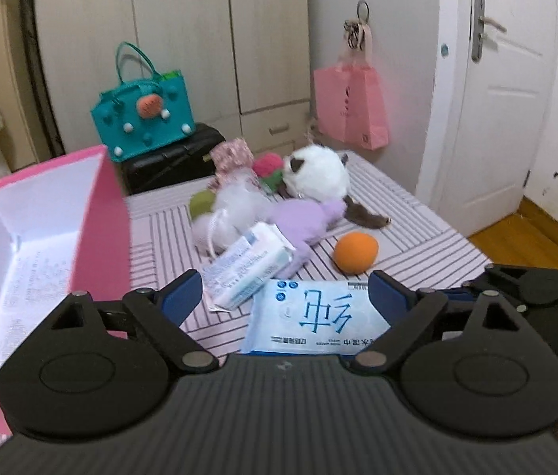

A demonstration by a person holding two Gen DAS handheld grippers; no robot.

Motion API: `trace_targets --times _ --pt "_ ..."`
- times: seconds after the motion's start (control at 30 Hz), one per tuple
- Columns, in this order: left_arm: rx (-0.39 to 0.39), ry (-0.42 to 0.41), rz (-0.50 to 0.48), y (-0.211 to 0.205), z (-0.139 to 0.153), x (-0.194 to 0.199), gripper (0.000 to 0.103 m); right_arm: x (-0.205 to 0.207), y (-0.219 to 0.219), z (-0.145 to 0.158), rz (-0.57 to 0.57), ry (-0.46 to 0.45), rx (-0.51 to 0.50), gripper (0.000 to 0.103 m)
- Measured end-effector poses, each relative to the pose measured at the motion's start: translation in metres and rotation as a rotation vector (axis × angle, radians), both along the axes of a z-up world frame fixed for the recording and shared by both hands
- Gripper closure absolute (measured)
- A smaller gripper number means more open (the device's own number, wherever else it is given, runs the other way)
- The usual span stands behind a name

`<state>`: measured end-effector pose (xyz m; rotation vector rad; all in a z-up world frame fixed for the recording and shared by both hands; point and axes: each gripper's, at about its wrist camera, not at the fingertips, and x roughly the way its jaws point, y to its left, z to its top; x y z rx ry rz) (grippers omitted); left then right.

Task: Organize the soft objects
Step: 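Reach the left gripper to the blue-lettered wipe pack and close on it, then lift the wipe pack with the left gripper and lower it into the pink box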

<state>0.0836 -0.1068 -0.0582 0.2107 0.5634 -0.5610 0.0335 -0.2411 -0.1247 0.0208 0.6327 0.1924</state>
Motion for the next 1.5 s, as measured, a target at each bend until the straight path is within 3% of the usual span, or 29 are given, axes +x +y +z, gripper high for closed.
trace_targets --times 0.2,0.33,0.53,0.63,0.77,1.03,1.13,1.5 --pt "0.071 0.094 -0.037 -0.022 -0.026 0.026 0.033 0.014 -0.004 -0.012 0.008 0.021 -0.015 0.027" --pt "0.104 0.156 -0.03 -0.031 -0.045 0.042 0.036 0.013 -0.007 -0.014 0.026 -0.001 -0.017 0.028" --pt "0.072 0.253 -0.013 -0.024 -0.061 0.058 0.036 0.008 -0.012 -0.015 0.057 -0.016 -0.028 0.036" --pt "0.027 0.285 -0.012 -0.018 -0.065 0.062 0.045 0.009 -0.012 -0.013 0.065 -0.013 -0.026 0.038" --pt "-0.046 0.33 -0.031 -0.011 -0.07 0.063 0.046 0.011 -0.013 -0.014 0.058 -0.012 -0.015 0.041" --pt "-0.022 0.352 -0.029 -0.02 -0.067 0.053 0.048 0.01 -0.012 -0.015 0.054 -0.033 -0.008 0.041" --pt "0.001 0.328 -0.031 -0.023 -0.066 0.046 0.048 0.007 -0.012 -0.015 0.056 -0.043 -0.007 0.048" --pt "-0.01 0.414 -0.04 -0.017 -0.055 0.043 0.048 0.0 -0.008 -0.01 0.058 -0.029 0.012 0.056"
